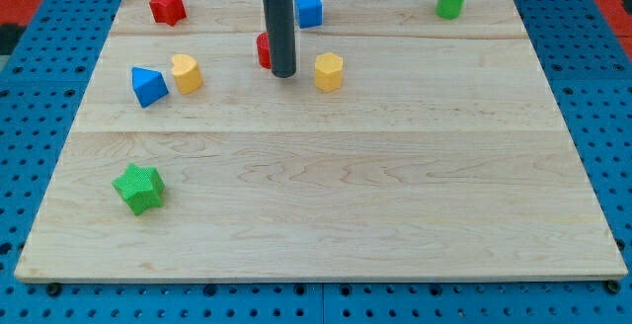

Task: Push the red circle towards the center right of the board

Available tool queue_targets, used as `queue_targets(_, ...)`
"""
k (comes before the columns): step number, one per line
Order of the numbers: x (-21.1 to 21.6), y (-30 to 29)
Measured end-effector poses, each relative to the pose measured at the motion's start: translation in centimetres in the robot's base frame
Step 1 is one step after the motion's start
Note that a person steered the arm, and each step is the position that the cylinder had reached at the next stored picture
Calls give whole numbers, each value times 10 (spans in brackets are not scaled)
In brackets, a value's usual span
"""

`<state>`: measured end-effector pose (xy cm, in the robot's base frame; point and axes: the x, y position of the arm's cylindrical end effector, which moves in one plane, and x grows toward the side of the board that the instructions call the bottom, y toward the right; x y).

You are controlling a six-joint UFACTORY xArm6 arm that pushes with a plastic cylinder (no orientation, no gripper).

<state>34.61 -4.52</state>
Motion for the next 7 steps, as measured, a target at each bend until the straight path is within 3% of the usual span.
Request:
queue_targets(2, -20, -77)
queue_targets(3, -42, -63)
queue_targets(7, -29, 65)
